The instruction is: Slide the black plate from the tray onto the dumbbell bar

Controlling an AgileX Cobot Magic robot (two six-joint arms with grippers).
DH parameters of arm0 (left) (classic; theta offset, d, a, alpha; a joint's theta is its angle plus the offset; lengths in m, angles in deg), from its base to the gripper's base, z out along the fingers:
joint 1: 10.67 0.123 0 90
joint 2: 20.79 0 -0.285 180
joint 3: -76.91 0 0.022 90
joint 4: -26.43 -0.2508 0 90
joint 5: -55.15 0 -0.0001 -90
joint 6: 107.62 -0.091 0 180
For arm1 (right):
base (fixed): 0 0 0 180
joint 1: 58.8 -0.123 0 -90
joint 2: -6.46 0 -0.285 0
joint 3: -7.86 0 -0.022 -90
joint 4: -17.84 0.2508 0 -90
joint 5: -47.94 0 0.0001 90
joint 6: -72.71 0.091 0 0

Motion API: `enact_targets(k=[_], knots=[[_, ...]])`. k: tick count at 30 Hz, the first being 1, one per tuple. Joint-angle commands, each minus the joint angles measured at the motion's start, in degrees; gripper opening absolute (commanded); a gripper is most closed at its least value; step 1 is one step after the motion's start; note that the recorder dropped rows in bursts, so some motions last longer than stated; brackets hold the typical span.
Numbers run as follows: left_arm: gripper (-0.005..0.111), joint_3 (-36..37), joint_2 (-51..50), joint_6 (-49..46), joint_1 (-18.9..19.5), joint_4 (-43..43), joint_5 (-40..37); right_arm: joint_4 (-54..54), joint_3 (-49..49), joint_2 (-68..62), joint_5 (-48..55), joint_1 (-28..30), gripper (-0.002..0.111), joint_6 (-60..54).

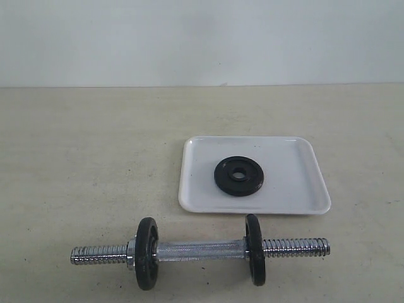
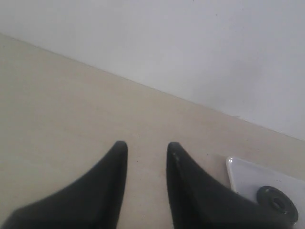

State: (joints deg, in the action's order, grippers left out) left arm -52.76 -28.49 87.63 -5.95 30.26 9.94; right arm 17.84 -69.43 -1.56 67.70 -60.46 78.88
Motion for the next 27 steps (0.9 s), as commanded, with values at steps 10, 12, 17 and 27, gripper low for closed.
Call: enact_targets(k=[10,12,17,27], knots=[[0.027,0.5,-0.1,-1.2,-0.3,0.1,3.9,0.0,0.1,0.2,-0.7,-0.1,0.001,-0.3],[0.027,0.5,-0.1,-1.2,-0.3,0.1,7.9,0.0,0.1,0.2,-0.7,-0.1,0.001,-0.3],[0.027,0.5,-0.1,-6.2,-0.3,0.1,10.7,0.0,0.1,0.2,-0.7,-0.1,0.001,-0.3],[0.027,0.5,-0.1,-19.4,-0.3,1.3,3.5,0.0,0.1,0.2,-0.7,-0.1,0.001,-0.3]])
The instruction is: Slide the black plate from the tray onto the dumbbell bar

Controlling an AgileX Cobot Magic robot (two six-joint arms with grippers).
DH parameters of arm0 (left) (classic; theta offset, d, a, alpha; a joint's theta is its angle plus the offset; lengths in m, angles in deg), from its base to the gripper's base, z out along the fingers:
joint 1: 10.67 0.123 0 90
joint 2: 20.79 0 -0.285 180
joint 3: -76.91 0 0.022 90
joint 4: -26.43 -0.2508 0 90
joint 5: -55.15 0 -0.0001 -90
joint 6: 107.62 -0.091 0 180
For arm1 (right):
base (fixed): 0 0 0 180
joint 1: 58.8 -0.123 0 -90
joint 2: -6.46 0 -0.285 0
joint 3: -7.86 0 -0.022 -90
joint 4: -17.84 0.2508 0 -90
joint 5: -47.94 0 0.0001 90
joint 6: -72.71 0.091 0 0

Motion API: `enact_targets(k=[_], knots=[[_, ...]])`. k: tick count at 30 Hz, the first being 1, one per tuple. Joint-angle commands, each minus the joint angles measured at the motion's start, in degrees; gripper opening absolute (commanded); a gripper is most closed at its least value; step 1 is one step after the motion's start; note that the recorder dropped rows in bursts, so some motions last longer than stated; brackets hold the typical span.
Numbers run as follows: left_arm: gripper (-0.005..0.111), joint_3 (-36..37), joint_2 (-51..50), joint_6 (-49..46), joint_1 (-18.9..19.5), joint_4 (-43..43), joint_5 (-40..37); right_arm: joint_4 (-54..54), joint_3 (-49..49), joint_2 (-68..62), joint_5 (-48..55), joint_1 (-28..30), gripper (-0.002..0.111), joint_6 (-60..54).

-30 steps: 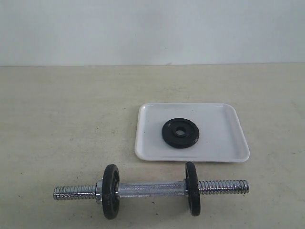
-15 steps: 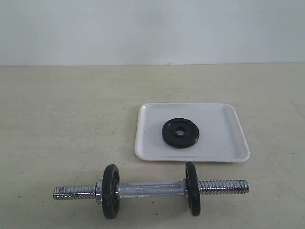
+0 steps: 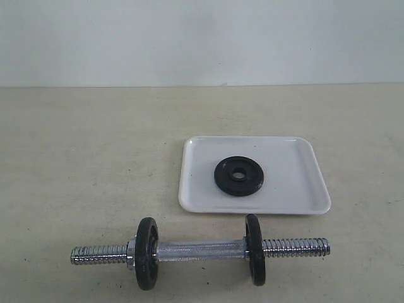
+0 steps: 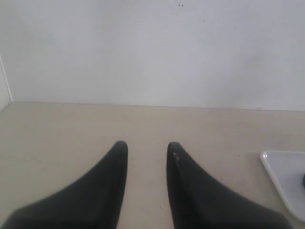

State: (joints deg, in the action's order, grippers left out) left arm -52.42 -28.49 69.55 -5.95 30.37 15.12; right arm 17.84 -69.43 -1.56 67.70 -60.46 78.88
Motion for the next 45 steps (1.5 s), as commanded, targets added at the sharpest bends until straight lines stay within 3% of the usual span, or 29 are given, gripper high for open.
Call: enact_targets(k=[1,32,38,45], knots=[[0.027,0.2,-0.1,-1.4,-0.3,1.2,-2.1,0.0,0.1,0.2,-0.7,-0.1,0.001,-0.3],[0.027,0.2,-0.1,-1.1,-0.3,1.2,-3.5,-0.6,0.1,0.2,-1.0,-0.1,0.001,-0.3],[0.027,0.2,-0.1,-1.1,-0.7,1.2,-3.5,0.6,0.1,0.2,-11.4,-0.1,0.001,0.3],[0.027,0.2,-0.1,-1.1,-2.0,1.2,-3.5,16.2,0.1,0.2,-28.6,-0.1,0.001,9.1]])
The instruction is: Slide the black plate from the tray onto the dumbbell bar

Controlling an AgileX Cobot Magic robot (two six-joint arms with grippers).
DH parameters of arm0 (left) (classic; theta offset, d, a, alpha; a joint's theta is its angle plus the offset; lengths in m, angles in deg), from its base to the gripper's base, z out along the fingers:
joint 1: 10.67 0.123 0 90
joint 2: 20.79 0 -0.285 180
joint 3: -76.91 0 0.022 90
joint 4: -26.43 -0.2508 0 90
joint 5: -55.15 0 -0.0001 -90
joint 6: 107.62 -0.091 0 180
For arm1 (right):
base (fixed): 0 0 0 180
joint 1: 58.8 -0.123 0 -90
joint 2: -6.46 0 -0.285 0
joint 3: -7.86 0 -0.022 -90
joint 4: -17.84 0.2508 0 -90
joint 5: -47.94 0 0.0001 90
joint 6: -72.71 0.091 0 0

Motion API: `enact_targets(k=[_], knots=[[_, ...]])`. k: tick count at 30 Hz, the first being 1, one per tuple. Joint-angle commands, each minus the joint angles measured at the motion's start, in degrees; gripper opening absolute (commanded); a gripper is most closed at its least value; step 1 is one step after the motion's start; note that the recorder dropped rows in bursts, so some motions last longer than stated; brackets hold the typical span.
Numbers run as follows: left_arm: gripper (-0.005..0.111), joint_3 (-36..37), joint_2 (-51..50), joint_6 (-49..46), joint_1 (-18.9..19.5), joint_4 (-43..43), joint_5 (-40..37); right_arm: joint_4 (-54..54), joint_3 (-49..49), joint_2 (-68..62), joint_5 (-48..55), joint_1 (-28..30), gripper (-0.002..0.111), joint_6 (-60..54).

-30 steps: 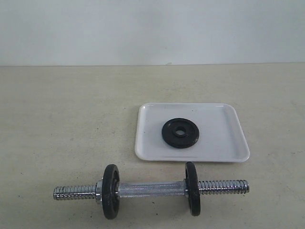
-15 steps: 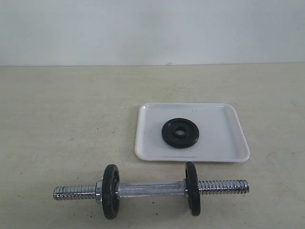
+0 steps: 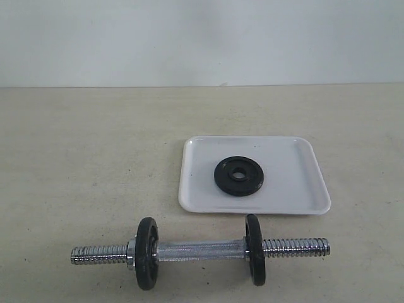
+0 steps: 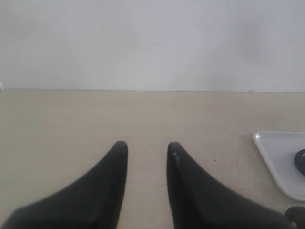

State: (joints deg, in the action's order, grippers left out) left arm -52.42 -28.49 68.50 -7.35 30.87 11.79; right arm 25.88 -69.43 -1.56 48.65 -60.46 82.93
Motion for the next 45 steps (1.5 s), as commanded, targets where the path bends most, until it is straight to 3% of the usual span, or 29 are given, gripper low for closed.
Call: enact_targets(k=[1,4,10,15,18,23,25,33,42,45], knots=[[0.027,0.2,-0.1,-0.1,-0.6,0.7,-0.2,10.5,0.1,0.2,-11.9,-0.1,0.001,7.1],[0.027,0.2,-0.1,-0.1,-0.6,0.7,-0.2,16.0,0.1,0.2,-18.5,-0.1,0.001,17.3],[0.027,0.2,-0.1,-0.1,-0.6,0.7,-0.2,16.4,0.1,0.2,-22.3,-0.1,0.001,46.7],[0.027,0.2,-0.1,-0.1,-0.6,0.7,-0.2,12.2,0.1,0.2,-23.6,-0.1,0.001,58.3],[0.027,0.2,-0.1,-0.1,-0.6,0.7,-0.2,0.7,0.1,0.2,-29.9,-0.1,0.001,61.4],[0.027,0.2,-0.1,-0.1,-0.6,0.7,-0.2,-22.4,0.1,0.2,-53.6,-0.1,0.001,61.7],[0.027,0.2,-0.1,-0.1,-0.6,0.7,-0.2,-30.3,1.9,0.2,-56.7,-0.1,0.001,61.2],[0.027,0.2,-0.1,-0.1,-0.6,0.7,-0.2,-57.1,18.5,0.2,-45.7,-0.1,0.001,69.4],[0.027,0.2,-0.1,-0.1,-0.6,0.7,-0.2,-106.3,41.1,-3.2,-41.4,-0.1,0.001,94.2],[0.027,0.2,-0.1,-0.1,-0.6,0.7,-0.2,-108.0,46.0,-5.0,-40.8,-0.6,0.001,96.5]])
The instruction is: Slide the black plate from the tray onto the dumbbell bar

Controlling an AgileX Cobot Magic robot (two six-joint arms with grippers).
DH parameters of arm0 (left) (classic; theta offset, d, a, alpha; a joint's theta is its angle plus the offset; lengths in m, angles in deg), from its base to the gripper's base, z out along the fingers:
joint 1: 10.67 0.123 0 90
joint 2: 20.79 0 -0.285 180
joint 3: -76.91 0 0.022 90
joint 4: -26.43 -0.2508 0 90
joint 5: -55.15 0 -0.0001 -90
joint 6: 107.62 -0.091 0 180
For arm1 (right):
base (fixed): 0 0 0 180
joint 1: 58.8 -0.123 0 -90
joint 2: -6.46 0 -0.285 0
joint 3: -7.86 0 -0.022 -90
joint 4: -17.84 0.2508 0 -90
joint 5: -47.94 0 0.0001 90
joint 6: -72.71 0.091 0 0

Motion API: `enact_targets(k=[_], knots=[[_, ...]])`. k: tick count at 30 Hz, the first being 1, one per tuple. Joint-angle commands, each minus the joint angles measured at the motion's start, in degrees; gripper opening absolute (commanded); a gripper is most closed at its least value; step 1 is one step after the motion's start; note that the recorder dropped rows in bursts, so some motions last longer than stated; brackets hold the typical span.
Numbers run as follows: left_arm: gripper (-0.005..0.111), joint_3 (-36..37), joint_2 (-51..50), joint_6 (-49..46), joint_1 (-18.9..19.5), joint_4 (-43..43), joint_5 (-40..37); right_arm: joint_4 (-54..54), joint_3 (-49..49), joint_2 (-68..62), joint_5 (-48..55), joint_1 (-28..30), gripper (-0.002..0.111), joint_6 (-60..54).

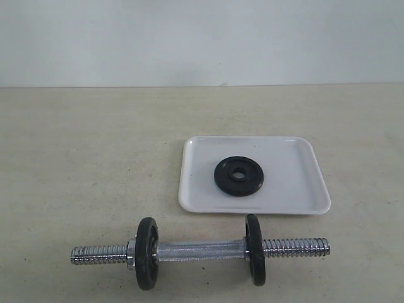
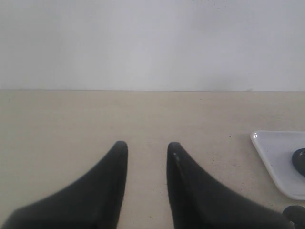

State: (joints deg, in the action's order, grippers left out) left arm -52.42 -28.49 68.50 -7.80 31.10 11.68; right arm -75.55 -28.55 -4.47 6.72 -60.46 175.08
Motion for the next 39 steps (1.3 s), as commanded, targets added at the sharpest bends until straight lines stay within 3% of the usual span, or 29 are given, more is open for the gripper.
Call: enact_targets(k=[1,11,21,34,39], knots=[[0.027,0.2,-0.1,-0.1,-0.2,0.4,-0.1,-6.6,5.9,-2.8,1.6,-0.9,0.001,3.4],[0.027,0.2,-0.1,-0.1,-0.2,0.4,-0.1,-6.6,6.5,-10.3,4.6,-1.5,0.001,-5.2],[0.027,0.2,-0.1,-0.1,-0.2,0.4,-0.1,-6.6,6.5,-11.3,2.7,-1.5,0.001,-5.4],[0.027,0.2,-0.1,-0.1,-0.2,0.4,-0.1,-6.6,6.5,-11.3,3.1,-1.5,0.001,17.2],[0.027,0.2,-0.1,-0.1,-0.2,0.4,-0.1,-6.6,6.5,-11.3,3.6,-1.5,0.001,17.7]])
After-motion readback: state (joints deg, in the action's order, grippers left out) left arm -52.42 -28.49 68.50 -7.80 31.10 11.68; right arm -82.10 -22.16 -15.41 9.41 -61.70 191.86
